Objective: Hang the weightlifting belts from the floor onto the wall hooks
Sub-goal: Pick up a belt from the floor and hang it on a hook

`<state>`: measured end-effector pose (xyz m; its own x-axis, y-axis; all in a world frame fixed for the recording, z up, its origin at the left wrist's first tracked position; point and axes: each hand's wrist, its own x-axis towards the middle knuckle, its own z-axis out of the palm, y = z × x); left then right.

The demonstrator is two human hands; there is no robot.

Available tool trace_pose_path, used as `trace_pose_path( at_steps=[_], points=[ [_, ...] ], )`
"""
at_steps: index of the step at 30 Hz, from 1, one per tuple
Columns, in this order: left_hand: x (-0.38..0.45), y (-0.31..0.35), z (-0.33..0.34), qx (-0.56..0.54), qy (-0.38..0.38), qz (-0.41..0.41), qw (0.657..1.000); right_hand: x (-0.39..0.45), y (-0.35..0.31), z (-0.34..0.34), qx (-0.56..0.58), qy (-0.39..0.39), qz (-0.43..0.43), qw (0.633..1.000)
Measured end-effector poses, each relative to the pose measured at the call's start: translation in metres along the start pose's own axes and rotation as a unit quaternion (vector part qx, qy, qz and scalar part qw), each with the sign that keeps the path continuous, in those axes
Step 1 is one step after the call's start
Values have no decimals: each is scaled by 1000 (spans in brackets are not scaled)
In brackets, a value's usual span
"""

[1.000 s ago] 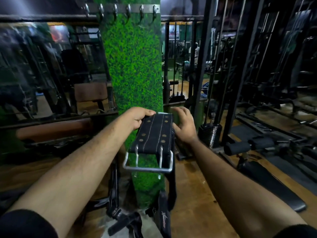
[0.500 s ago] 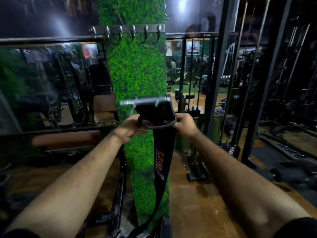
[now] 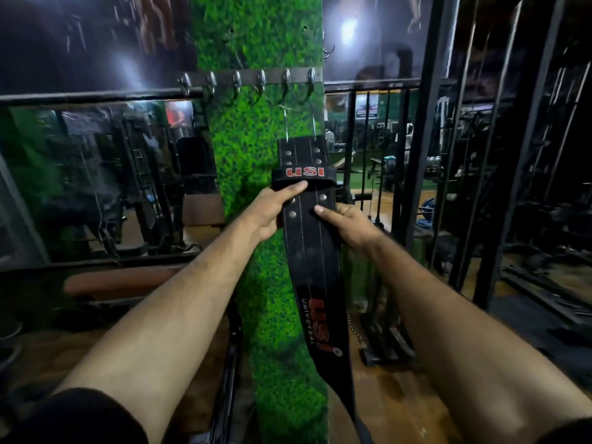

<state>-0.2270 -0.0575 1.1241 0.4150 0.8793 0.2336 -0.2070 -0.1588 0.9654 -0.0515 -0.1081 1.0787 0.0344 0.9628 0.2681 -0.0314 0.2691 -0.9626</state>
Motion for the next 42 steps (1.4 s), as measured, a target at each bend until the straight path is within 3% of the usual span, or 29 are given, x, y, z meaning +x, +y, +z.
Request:
trace_pose_path(
  at_steps=[5,7,9,11,13,16,21,23,26,30,35,42],
  points=[
    [36,14,2,-47,130,1,990,26,-31,12,-17,-17,-20,1000],
    [53,22,4,-46,164,43,984,37,-28,18,-23,71,-92,993],
    [63,30,8,-54,163,92,981,43,-9,24,-112,203,-181,956],
    [66,30,13,-46,162,104,980,37,15,32,-180,290,-186,921],
    [57,17,14,-41,173,82,981,22,40,38,-215,327,-161,906],
    [45,-1,9,-52,186,60,979,0,71,37,-268,302,-98,909],
    [35,20,-6,-56,225,61,971,-38,119,11,-336,167,25,927],
    [37,29,-13,-64,225,67,970,-44,111,11,-246,173,9,954],
    [30,33,-12,-62,228,58,970,-25,48,24,-103,170,-103,975],
    [23,40,-3,-43,242,65,967,1,-33,41,-118,187,-203,954],
    [29,57,2,-42,272,95,957,-9,11,30,-233,233,-209,921],
    [26,49,-10,-30,330,90,939,-41,86,13,-261,193,-120,938]
  ],
)
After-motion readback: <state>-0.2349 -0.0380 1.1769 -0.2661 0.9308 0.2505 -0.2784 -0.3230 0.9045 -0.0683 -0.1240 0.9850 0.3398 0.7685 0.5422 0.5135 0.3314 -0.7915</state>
